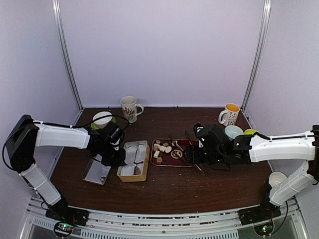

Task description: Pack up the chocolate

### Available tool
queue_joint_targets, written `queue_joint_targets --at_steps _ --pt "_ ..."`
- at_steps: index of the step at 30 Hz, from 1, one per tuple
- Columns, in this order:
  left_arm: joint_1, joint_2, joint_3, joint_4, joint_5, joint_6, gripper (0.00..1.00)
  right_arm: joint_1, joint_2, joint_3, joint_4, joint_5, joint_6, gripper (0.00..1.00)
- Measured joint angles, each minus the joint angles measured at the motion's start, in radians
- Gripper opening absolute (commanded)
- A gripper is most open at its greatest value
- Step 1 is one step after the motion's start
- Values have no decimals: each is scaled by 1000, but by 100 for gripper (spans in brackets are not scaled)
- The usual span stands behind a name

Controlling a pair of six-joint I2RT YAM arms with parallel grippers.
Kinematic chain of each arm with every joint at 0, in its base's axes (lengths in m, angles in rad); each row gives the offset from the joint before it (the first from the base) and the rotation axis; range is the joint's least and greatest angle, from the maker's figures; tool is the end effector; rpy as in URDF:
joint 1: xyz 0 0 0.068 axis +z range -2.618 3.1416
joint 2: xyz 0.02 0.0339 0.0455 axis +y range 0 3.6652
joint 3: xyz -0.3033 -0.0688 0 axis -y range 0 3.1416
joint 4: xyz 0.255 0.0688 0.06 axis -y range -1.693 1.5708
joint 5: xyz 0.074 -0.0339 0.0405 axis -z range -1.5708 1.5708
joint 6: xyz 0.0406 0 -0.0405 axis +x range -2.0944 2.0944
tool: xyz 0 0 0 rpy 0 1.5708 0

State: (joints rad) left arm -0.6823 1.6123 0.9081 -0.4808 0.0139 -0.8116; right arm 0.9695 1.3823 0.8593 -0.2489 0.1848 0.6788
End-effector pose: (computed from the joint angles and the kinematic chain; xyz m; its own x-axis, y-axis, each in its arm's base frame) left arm 0.2394 -0.1952 0.1910 -0.9553 -0.1584 -0.2497 -0.0848 0.9557 -0.2818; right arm 0.1734 0.2396 0.2566 -0.7693 -0.0304 -0.6382 -0.3252 0.8784 0.3502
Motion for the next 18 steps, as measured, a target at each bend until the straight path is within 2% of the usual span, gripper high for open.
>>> queue_joint_targets --at_steps 6,10,15,18 --pt "16 66 98 -55 -75 -19 4 -11 31 32 -37 7 -23 75" --pt "20 102 134 -66 -97 -25 18 -43 99 83 -65 -5 -55 80" --pt "20 117 149 -64 -87 -24 26 -90 137 95 -95 -41 -102 81" --pt "20 127 162 -60 -70 -18 28 -126 161 104 -104 -80 -127 91"
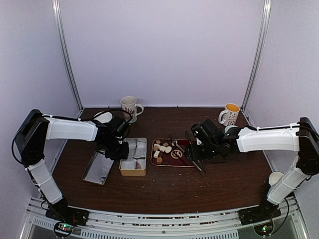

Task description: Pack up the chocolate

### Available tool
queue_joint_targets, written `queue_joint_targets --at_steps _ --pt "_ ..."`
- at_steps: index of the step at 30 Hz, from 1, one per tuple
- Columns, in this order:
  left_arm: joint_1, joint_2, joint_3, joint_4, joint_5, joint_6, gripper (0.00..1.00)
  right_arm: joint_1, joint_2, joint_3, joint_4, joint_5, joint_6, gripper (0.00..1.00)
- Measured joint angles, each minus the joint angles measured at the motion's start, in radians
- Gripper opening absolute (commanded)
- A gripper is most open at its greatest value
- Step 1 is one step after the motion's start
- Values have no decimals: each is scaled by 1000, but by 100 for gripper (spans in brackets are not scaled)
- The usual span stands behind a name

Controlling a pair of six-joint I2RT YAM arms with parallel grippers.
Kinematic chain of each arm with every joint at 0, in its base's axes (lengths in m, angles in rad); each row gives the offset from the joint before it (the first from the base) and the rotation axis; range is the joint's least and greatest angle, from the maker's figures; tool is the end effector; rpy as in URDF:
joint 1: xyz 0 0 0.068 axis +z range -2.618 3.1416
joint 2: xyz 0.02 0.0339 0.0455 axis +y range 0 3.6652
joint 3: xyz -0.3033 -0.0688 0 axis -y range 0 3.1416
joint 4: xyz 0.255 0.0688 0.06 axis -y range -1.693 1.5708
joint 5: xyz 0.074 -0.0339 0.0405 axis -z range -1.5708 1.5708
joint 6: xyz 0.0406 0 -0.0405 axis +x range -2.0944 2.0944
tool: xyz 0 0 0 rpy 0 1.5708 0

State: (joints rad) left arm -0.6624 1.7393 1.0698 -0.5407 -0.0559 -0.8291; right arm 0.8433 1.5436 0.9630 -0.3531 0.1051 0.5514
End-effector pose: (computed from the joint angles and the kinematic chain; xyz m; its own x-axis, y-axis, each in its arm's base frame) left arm 0.2762 -0.2125 0.1941 -0.9397 -0.2007 -0.2769 -0.1397 0.9643 -0.2248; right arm 0.2199 0.2406 0.2350 -0.8227 -0.1405 -0.5509 -0.3173 0.9175 0.2398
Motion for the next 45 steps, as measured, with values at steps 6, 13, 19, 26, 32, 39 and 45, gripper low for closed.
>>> queue_joint_targets --at_steps 6,13,19,26,32,39,45 --pt "0 6 2 34 46 5 30 -26 29 6 -13 -45 -56 100" --pt "0 6 2 73 88 5 39 -27 29 -7 14 -44 -82 99" --pt "0 -23 0 74 97 14 58 -38 29 -60 102 -45 -81 100" --pt "0 -172 -29 77 92 42 73 -38 20 -102 140 -48 -100 96" --pt "0 -322 -62 78 16 64 92 -38 48 -100 142 -58 -99 92" --pt "0 -494 -159 102 -67 64 98 -38 73 -100 143 -62 -95 82" --pt "0 -544 -172 115 -99 72 96 -38 85 -96 146 -61 -97 71"
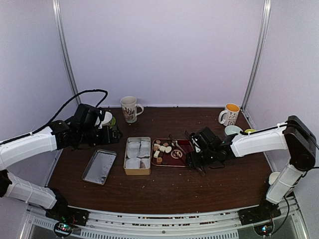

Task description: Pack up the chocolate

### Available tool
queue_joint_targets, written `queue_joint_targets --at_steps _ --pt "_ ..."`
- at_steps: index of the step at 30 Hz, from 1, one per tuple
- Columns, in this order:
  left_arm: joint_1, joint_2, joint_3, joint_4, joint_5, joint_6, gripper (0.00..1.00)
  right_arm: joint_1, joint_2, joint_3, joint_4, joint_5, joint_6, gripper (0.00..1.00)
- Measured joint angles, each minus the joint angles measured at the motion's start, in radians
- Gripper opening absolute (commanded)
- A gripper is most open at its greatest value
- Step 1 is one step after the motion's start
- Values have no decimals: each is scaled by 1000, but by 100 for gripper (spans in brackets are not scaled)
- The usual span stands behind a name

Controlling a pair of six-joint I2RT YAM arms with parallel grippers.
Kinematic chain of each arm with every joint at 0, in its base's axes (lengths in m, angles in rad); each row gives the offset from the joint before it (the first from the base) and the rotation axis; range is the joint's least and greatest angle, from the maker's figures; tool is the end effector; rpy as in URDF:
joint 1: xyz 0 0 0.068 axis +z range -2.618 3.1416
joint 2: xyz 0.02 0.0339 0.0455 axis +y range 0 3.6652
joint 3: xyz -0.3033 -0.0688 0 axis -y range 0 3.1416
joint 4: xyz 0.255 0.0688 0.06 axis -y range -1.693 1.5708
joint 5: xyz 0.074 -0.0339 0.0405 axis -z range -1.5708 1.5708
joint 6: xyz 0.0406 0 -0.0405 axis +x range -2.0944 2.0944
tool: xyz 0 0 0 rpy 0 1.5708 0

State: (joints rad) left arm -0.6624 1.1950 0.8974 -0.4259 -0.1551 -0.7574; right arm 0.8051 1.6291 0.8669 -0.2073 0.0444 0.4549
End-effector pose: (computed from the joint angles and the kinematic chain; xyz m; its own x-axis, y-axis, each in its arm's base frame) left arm 0.2054 -0.1522 0.3027 -0.7340 -0.2883 -0.6149 0.0165 0.8975 -0.4406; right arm 0.2289 0.2355 0.1891 -0.8222 -0.2218 -0.5243 -0.3802 0.8994 0.2157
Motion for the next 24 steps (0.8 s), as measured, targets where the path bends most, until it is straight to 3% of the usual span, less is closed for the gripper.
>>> queue_joint_targets --at_steps 24 --pt "0 -26 -26 0 -55 8 94 17 83 44 67 112 -15 50"
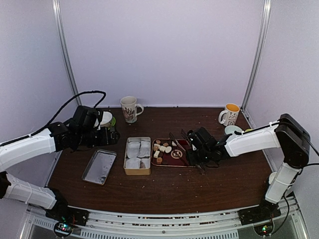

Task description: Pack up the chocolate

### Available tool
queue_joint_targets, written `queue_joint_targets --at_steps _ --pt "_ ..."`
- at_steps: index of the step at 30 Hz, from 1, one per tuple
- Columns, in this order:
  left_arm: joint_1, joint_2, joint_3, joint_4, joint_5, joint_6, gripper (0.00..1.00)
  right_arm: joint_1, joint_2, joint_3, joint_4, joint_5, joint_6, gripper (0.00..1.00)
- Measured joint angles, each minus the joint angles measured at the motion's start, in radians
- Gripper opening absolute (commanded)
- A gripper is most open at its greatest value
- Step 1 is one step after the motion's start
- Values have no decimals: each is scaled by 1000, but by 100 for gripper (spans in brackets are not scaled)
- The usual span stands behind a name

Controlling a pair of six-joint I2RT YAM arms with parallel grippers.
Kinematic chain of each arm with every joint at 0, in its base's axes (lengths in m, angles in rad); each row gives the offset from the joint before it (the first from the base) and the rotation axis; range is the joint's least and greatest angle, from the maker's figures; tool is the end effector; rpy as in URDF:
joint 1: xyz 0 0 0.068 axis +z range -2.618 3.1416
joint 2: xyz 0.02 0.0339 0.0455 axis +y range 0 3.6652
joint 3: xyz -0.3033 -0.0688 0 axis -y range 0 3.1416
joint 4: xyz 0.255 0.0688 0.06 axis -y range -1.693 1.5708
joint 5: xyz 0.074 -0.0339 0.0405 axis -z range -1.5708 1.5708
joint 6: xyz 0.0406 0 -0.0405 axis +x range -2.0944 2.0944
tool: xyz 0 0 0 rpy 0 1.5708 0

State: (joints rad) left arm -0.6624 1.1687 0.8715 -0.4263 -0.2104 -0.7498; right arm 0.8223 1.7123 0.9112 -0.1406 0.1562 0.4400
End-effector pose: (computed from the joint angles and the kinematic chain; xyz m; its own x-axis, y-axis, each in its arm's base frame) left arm 0.2007 -0.1458 0.3000 -0.7078 -0.2932 -0.6427 -0.0059 0.9123 -0.4096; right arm 0.2431 0.2525 0.1801 -0.7796 -0.2211 -0.5859 -0.3641 0.9212 0.1368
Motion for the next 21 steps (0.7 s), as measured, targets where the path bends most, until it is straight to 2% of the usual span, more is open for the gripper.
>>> queue_joint_targets --at_steps 10,21 --pt "0 17 0 -1 1 0 93 8 -124 -84 33 32 -2 46" --pt "0 33 0 8 20 0 93 10 -286 -89 -14 27 -27 49"
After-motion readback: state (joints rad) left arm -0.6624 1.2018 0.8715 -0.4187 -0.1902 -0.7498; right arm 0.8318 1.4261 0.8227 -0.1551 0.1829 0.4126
